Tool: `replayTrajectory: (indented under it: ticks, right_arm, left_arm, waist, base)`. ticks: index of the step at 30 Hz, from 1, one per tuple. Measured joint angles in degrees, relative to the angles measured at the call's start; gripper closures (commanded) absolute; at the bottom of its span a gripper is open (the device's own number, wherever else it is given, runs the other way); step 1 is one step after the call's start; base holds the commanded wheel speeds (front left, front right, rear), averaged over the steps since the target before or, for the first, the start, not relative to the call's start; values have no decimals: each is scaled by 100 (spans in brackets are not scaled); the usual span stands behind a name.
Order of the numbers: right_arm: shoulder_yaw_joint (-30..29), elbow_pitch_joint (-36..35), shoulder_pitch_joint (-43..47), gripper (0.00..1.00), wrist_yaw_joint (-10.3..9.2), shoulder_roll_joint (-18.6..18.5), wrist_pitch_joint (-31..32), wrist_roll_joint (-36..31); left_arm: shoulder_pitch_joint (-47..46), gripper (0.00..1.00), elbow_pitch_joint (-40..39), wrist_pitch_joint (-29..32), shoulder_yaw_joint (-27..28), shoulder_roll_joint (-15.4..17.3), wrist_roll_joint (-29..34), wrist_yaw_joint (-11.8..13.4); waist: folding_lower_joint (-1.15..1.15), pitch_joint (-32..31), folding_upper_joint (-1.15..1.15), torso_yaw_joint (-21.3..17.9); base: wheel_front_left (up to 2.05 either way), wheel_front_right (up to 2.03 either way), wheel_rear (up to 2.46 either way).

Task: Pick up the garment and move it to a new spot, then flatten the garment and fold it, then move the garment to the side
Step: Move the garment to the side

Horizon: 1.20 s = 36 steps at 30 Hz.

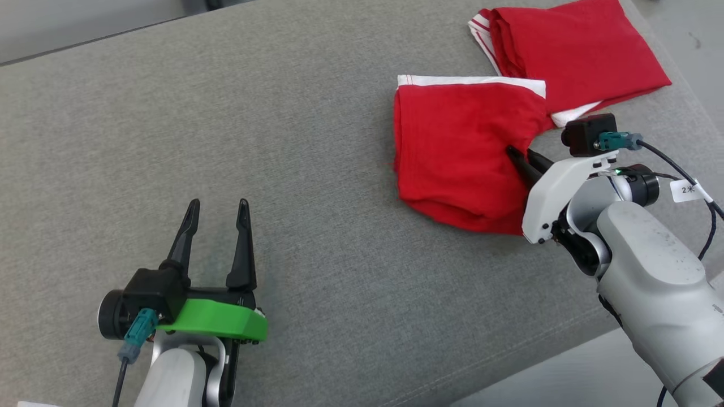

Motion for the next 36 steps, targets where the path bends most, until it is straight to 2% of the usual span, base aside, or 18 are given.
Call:
replayTrajectory:
  ticks: [5, 11, 15, 25, 31, 36]
  right_arm:
    - [80, 213, -250, 100, 0, -1, -180, -57]
    - [311, 250, -731, 100, 0, -328, -151, -252]
    - [512, 178, -1017, 100, 0, -703, 79, -350]
    - [1089, -103, -1658, 100, 1, -1945, 946, -309]
    - [1076, 63, -1917, 100, 1, -2606, 1293, -66]
    - [1047, 247, -2000, 100, 1, -2949, 1408, -11]
  left_arm:
    - [-62, 0, 20, 18, -29, 14, 1, -14]
    - [-70, 0, 37, 16, -21, 0, -36, 32]
    - [-70, 0, 55, 15, -24, -29, -88, 36]
    - [-70, 0, 11, 8, -63, -100, -125, 42]
    - [-84, 0, -27, 8, -101, -130, -114, 29]
    - [-88, 0, -59, 8, -131, -136, -80, -23]
  waist:
    - [0, 235, 0, -177]
    - [0, 332, 0, -5]
    - [0, 298, 0, 224]
    - [0, 263, 0, 802]
    - [0, 349, 0, 1098]
    - [0, 440, 0, 1289]
  base:
    - [0, 0, 0]
    - [0, 0, 0]
    - [0, 0, 0]
    - [0, 0, 0]
    - [0, 0, 0]
    - [0, 0, 0]
